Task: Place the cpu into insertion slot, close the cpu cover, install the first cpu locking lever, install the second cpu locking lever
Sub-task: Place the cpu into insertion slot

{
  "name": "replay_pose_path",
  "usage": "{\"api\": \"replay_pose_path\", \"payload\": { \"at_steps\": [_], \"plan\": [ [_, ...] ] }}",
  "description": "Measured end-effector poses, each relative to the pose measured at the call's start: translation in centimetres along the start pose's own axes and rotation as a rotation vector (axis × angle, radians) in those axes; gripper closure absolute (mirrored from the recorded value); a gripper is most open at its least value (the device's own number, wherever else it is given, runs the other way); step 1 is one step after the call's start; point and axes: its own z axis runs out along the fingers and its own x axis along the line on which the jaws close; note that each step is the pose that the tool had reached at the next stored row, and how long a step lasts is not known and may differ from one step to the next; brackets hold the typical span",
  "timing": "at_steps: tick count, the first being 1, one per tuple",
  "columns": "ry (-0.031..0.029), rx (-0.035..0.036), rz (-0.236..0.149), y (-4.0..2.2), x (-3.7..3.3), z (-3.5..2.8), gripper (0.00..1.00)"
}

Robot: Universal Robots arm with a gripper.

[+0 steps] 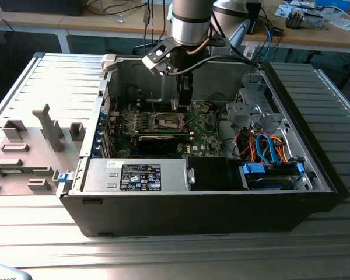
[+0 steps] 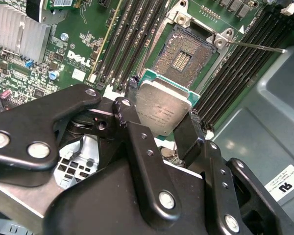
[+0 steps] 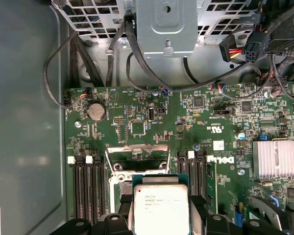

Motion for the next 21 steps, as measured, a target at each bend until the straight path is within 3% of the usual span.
{"api": "replay_pose_path", "payload": {
  "at_steps": [3, 5, 15, 17, 21],
  "plan": [
    [-0.0001, 0.0000, 0.000, 0.00, 0.00, 0.06, 0.46],
    [0.0000, 0.0000, 0.000, 0.00, 0.01, 0.51, 0.46],
    [0.0000, 0.0000, 0.000, 0.00, 0.01, 0.66, 0.46],
    [-0.0001, 0.0000, 0.000, -0.01, 0.02, 1.04, 0.46],
    [-0.0001, -0.0001, 0.000, -0.09, 0.02, 1.10, 0.46]
  ]
}}
